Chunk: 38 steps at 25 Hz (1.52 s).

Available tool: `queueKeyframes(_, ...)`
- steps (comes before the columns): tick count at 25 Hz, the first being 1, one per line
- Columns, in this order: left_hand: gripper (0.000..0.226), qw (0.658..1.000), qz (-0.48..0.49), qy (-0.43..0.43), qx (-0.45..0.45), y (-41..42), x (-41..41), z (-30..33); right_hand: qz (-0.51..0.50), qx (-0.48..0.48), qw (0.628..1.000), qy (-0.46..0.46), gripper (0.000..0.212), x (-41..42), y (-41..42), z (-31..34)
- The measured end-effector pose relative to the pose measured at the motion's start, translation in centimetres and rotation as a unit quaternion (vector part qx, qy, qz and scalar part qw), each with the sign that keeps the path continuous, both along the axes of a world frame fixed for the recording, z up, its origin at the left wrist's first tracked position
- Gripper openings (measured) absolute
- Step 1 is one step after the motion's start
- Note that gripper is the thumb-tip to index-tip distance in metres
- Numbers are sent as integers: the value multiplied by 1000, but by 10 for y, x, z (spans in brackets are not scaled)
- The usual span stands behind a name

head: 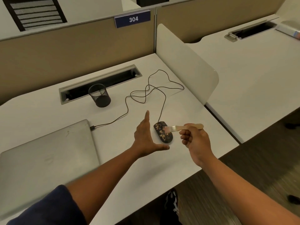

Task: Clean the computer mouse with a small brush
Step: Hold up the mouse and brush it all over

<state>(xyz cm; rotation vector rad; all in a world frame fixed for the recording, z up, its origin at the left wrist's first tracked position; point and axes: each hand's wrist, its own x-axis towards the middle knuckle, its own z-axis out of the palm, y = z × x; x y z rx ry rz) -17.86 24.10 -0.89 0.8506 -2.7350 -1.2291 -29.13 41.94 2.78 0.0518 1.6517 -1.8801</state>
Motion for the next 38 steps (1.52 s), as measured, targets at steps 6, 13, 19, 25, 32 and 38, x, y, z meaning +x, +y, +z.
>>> queueKeyframes(6, 168, 998, 42, -7, 49, 5, -22, -33, -58, -10, 995, -79, 14, -22, 16, -16)
queueKeyframes(13, 164, 999, 40, -18, 19, 9, -41, -54, -56, -5, 994, -95, 14, -41, 24, -30)
queueKeyframes(19, 159, 998, 51, -10, 21, 8, -44, -66, -50, -5, 993, -103, 13, -52, 26, -39)
queueKeyframes(25, 154, 998, 59, 21, 29, 9, -39, -60, 2, 108, 994, -2, 14, -61, 19, -57)
queueKeyframes(32, 152, 997, 51, 38, 34, 7, -26, -45, 80, 225, 965, 108, 15, -55, 12, -64)
queueKeyframes(38, 154, 997, -23, 49, 50, 13, -3, -28, 26, 291, 948, 127, 19, -17, 48, -54)
